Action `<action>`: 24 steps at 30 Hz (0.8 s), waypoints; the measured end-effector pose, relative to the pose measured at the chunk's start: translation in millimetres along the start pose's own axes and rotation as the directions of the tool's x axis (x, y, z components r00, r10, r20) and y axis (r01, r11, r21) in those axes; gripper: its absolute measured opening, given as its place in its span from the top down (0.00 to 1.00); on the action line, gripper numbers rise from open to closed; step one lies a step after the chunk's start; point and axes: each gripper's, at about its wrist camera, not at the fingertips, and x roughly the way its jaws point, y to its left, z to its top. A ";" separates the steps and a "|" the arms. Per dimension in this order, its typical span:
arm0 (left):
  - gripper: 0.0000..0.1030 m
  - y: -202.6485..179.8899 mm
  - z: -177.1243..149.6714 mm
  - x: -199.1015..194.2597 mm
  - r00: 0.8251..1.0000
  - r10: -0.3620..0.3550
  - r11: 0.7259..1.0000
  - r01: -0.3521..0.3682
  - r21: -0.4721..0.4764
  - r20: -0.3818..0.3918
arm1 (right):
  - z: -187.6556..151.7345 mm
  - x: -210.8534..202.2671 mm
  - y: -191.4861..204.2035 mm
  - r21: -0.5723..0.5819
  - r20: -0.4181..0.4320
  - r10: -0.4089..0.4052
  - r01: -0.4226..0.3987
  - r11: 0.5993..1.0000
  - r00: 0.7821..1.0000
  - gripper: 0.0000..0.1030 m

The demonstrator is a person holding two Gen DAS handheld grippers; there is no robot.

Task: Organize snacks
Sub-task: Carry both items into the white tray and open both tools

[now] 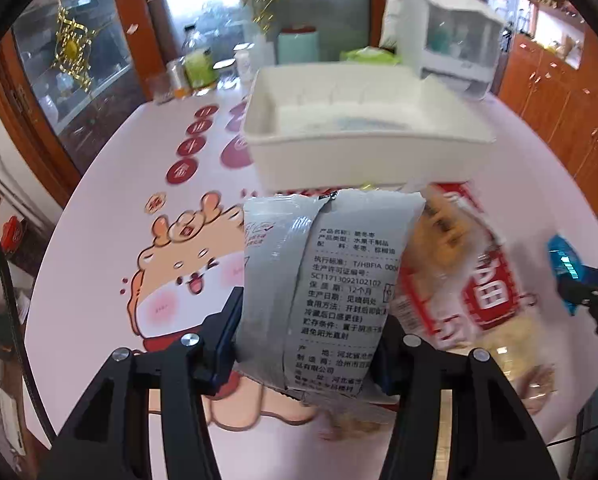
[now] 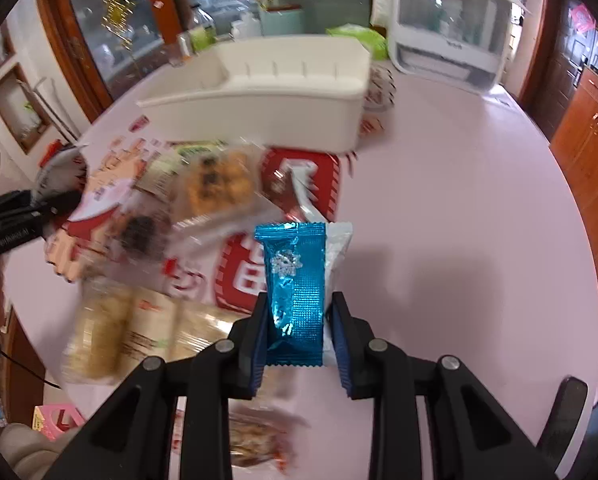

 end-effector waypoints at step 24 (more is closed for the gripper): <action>0.49 -43.5 106.4 -51.0 0.985 -0.017 1.000 0.018 -0.003 0.170 | 135.4 -71.9 32.1 -0.044 0.229 0.085 -0.077 0.996 0.970 0.72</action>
